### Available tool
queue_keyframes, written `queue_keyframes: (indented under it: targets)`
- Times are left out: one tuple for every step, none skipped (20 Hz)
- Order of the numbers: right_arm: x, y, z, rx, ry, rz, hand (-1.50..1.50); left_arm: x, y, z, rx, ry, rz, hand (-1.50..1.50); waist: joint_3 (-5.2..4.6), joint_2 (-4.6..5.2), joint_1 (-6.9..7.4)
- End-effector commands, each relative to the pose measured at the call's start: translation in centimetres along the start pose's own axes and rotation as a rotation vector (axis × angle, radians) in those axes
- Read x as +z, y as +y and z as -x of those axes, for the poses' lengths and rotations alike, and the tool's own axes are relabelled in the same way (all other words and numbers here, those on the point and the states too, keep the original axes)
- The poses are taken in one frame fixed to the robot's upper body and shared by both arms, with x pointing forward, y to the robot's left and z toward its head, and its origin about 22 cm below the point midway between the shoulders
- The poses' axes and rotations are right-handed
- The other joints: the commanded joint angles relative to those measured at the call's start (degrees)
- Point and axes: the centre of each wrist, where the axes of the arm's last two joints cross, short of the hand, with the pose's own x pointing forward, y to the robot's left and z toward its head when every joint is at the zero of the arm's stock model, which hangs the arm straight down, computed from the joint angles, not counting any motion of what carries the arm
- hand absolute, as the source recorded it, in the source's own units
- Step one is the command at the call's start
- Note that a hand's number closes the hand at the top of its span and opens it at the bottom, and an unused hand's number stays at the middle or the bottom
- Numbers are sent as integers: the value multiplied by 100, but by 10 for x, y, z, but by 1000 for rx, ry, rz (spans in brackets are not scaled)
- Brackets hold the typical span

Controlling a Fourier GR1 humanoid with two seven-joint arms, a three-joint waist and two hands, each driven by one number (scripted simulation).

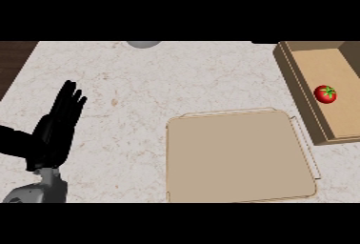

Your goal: Pick the tomato from the tray and place it in the cardboard box

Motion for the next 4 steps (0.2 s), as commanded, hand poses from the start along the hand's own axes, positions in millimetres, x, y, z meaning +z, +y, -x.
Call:
queue_keyframes:
  targets:
    - [5, -31, 16, -6, -21, 19, -150, -12, 12, -3, 5, -6, -6, 0, -3, -5, -37]
    - [20, -33, 37, -33, -8, 22, -150, 4, -4, 8, -3, -9, -4, 0, -2, -14, -39]
    - [10, -30, 24, -20, -14, 28, -150, 5, 7, 2, -3, -5, -13, 0, -2, -12, -8]
    - [7, -51, 25, 6, -6, 29, -150, -1, -1, 0, -1, 7, 16, 0, -1, -8, -21]
